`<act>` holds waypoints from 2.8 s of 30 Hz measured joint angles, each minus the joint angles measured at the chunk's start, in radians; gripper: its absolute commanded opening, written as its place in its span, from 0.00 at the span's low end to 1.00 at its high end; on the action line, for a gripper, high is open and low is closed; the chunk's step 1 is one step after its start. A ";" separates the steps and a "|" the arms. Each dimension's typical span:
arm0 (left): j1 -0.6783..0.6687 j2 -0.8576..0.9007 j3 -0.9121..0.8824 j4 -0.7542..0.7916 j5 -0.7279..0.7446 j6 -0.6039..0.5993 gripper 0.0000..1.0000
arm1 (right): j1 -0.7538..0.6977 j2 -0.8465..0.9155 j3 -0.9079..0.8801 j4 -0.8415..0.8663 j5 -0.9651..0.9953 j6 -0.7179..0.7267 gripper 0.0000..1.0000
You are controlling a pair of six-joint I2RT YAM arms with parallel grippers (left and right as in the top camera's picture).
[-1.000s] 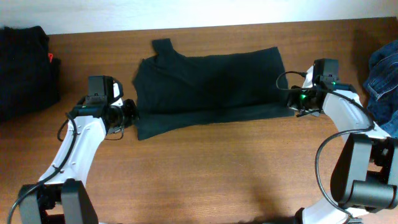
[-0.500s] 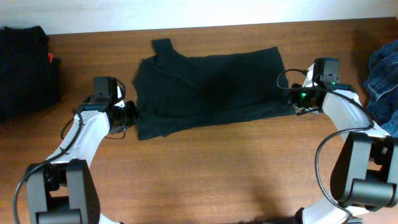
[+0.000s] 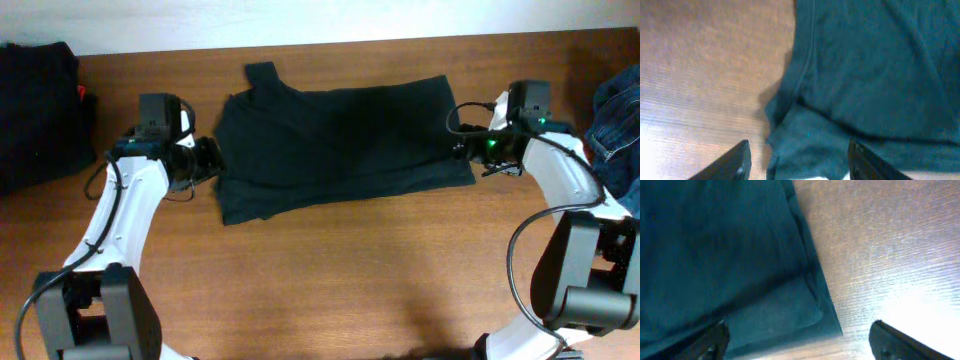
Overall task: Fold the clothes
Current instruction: 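Lay the folded hem down near the top and open both grippers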
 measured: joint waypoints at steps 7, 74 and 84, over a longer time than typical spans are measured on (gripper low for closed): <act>-0.127 0.000 0.011 -0.110 0.000 0.008 0.60 | 0.000 -0.011 0.028 -0.135 -0.002 -0.036 0.57; -0.349 0.029 0.011 -0.232 -0.072 0.073 0.65 | 0.077 0.132 -0.052 -0.004 -0.035 -0.093 0.04; -0.349 0.029 0.011 -0.233 -0.098 0.073 0.66 | 0.077 0.133 -0.053 0.089 -0.059 -0.093 0.05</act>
